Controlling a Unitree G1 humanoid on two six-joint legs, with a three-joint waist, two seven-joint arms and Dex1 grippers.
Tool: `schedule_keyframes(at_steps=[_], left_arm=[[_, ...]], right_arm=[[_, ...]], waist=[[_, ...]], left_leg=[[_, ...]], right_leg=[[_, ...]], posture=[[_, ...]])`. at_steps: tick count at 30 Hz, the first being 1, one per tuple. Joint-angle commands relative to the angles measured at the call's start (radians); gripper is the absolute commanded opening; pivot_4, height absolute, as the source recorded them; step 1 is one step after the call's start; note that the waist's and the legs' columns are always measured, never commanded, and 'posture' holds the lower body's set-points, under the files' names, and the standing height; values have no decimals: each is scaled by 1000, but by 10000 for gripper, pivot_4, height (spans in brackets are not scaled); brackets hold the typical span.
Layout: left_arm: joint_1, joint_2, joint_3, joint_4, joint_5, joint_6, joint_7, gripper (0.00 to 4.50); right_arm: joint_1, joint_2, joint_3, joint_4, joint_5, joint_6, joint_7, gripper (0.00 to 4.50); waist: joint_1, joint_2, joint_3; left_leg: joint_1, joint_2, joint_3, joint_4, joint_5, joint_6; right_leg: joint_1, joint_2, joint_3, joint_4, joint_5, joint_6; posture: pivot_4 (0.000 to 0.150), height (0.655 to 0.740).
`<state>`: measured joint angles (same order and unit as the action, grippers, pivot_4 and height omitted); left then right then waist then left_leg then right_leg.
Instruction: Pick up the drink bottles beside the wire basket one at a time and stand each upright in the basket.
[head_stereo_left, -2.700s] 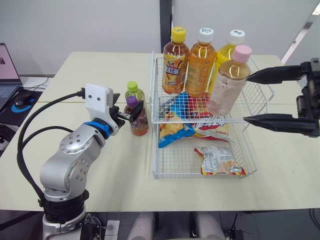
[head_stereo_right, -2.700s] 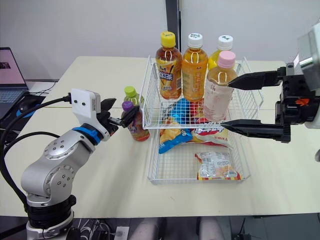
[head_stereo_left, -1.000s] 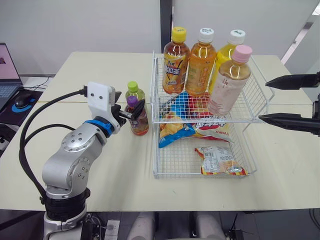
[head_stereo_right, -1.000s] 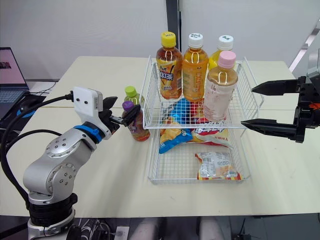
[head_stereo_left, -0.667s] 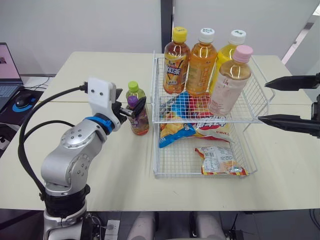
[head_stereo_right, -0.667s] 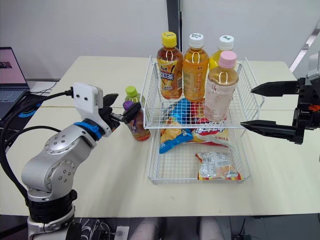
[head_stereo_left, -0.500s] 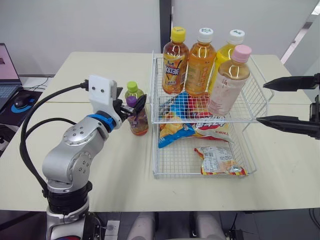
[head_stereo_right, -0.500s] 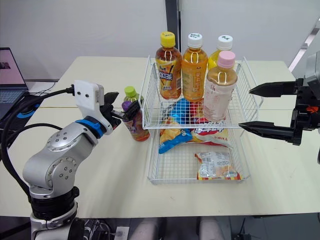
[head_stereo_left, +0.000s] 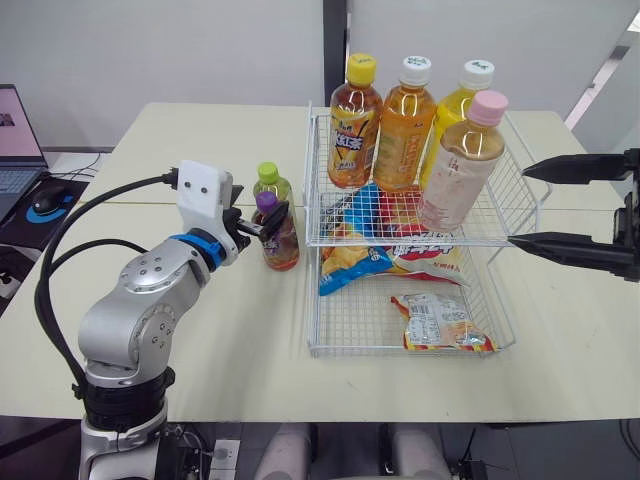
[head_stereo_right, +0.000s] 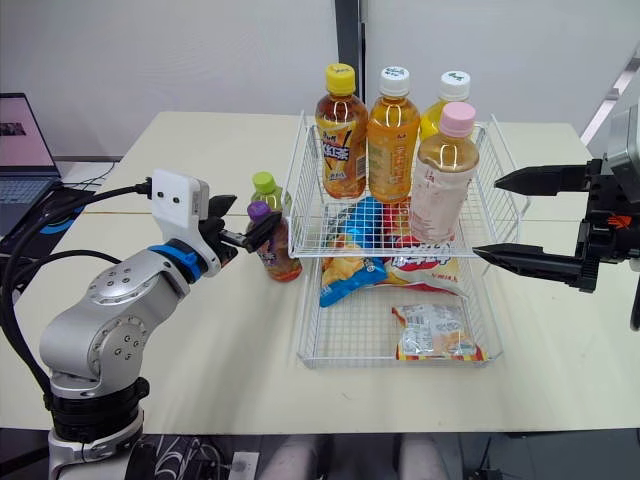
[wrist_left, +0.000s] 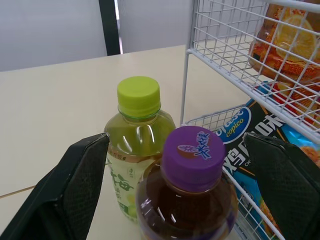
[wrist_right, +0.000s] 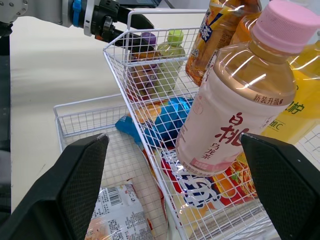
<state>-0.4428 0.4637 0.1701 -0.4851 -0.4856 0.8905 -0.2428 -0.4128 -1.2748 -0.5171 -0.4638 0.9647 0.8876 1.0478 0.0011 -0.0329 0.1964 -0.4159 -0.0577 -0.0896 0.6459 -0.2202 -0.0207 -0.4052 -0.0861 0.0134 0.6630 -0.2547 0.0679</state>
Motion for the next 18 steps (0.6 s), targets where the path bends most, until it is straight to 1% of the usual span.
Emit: schedule_keyframes(at_steps=[1, 10, 13, 18], left_arm=[[-30, -19, -22, -6, 25, -21, 23, 44576], [-31, -57, -58, 13, 75, -64, 45, 44576], [-29, -63, -53, 23, 88, -76, 50, 38729], [-29, -77, -46, 32, 86, -77, 48, 22772]], right_arm=[[-8, 3, -41, -6, 10, -16, -7, 45000], [-7, 11, -41, -17, 11, -15, -12, 45000], [-2, 12, -47, -19, 11, -14, -11, 45000], [0, 15, -49, -18, 9, -15, -11, 45000]], waist=[[0, 0, 0], [0, 0, 0], [0, 0, 0], [0, 0, 0]], left_leg=[[0, 0, 0, 0, 0, 0], [0, 0, 0, 0, 0, 0], [0, 0, 0, 0, 0, 0], [0, 0, 0, 0, 0, 0]], right_leg=[[0, 0, 0, 0, 0, 0], [0, 0, 0, 0, 0, 0], [0, 0, 0, 0, 0, 0], [0, 0, 0, 0, 0, 0]], posture=[[1500, 7400], [1500, 7400], [1500, 7400], [1500, 7400]])
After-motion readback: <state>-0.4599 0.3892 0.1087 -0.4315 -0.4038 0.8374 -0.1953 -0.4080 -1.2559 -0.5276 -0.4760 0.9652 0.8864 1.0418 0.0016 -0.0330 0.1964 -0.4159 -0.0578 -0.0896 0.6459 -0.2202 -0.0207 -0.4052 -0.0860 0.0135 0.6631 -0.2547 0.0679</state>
